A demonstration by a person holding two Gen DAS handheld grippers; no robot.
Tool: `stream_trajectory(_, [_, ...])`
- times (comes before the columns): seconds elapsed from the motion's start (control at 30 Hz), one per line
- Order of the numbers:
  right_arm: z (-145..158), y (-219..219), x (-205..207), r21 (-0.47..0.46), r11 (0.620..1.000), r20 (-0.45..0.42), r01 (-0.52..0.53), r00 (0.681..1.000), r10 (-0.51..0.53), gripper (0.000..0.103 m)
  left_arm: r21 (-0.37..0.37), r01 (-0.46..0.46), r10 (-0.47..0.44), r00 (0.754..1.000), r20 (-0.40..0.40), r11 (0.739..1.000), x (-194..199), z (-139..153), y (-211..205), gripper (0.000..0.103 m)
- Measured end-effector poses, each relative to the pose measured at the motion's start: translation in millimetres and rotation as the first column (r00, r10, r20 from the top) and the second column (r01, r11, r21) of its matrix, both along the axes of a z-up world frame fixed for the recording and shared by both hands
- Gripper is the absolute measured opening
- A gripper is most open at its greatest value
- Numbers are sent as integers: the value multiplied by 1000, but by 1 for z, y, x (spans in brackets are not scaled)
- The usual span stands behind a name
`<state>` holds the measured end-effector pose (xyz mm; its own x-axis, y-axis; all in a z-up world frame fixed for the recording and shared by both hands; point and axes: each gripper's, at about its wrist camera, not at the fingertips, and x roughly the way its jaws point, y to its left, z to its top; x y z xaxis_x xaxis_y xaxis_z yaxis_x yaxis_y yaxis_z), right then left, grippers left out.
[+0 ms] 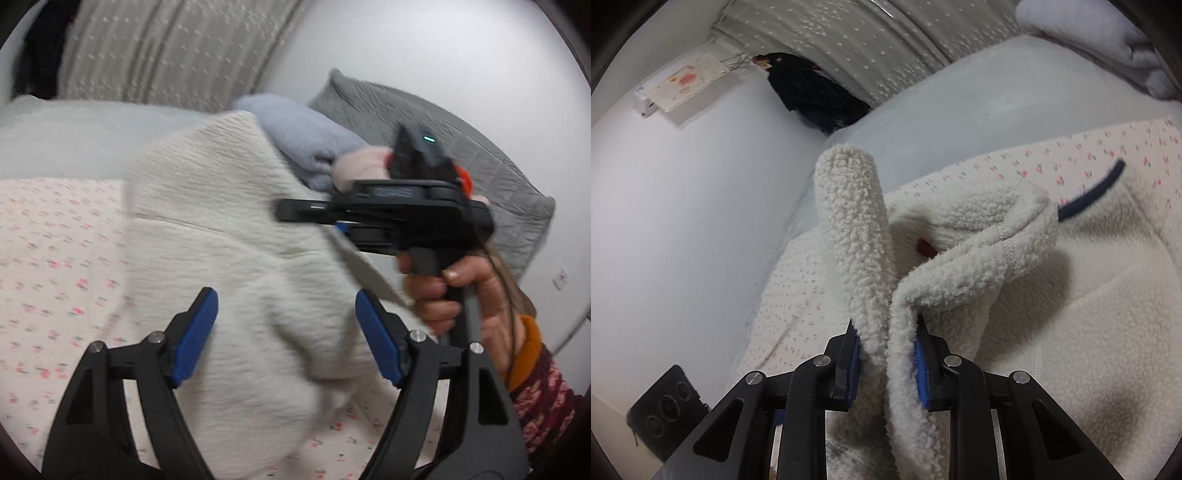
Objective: Fold large clothes
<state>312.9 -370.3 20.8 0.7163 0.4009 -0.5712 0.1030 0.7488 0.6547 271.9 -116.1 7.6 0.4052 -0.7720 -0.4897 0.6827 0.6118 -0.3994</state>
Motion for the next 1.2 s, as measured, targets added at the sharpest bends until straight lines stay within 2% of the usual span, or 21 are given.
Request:
stream_trajectory(0.07, [18, -7, -7, -16, 1000, 27, 2, 1000, -1, 23, 28, -92, 91, 995, 39, 995, 6, 5, 10, 77])
stream_trajectory(0.13, [33, -21, -17, -21, 1000, 50, 19, 999, -18, 23, 60, -137, 135, 990, 43, 989, 15, 7, 11, 77])
stream_trajectory(0.27, [40, -64, -44, 30, 996, 75, 87, 993, -89, 23, 87, -101, 100, 995, 17, 991, 22, -1, -16, 77])
stream_trajectory(0.37, [24, -101, -60, 77, 991, 65, 110, 991, -115, 23, 69, -38, 40, 999, -19, 997, 22, -8, -46, 77])
stream_trajectory(0.47, [-11, -132, -73, 113, 982, 12, 151, 988, -153, 24, 57, 6, -1, 997, -71, 998, 23, -19, -72, 77])
stream_trajectory(0.53, [-38, -153, -89, 179, 967, -2, 183, 983, -186, 25, 55, 29, -24, 995, -92, 998, 20, -28, -87, 77])
stream_trajectory(0.6, [-64, -165, -99, 219, 953, -15, 209, 978, -210, 29, 113, 27, -24, 999, -33, 993, 13, -32, -106, 77])
stream_trajectory(0.67, [-80, -170, -106, 203, 951, -47, 232, 973, -227, 39, 200, 13, -23, 999, 47, 980, 3, -35, -123, 78])
stream_trajectory(0.7, [-82, -174, -111, 204, 945, -52, 257, 966, -252, 47, 239, -3, -18, 996, 86, 971, -2, -39, -129, 79])
stream_trajectory(0.73, [-81, -175, -117, 216, 940, -44, 265, 964, -261, 53, 247, -12, -12, 995, 95, 969, 0, -41, -128, 79])
stream_trajectory(0.77, [-76, -176, -124, 220, 939, -28, 265, 964, -265, 54, 244, -17, -6, 996, 93, 970, 1, -42, -126, 79])
stream_trajectory(0.87, [-54, -168, -140, 183, 956, 39, 228, 970, -239, 55, 233, -20, 2, 997, 77, 972, 5, -44, -122, 79])
stream_trajectory(0.93, [-45, -158, -154, 168, 971, 76, 170, 980, -185, 55, 233, -21, 3, 997, 81, 972, 5, -45, -122, 79])
stream_trajectory(1.03, [-48, -139, -159, 147, 986, 37, 77, 996, -84, 55, 232, -30, 11, 996, 84, 972, 4, -44, -125, 79])
stream_trajectory(1.13, [-60, -119, -147, 144, 990, -45, 3, 999, 4, 55, 231, -37, 19, 997, 80, 972, 3, -44, -125, 79])
stream_trajectory(1.17, [-63, -113, -145, 120, 993, -72, -3, 997, 12, 52, 228, -41, 24, 997, 76, 973, 3, -42, -124, 79])
stream_trajectory(1.2, [-61, -107, -142, 83, 996, -85, -5, 996, 12, 33, 228, -44, 29, 997, 72, 973, 4, -41, -122, 79])
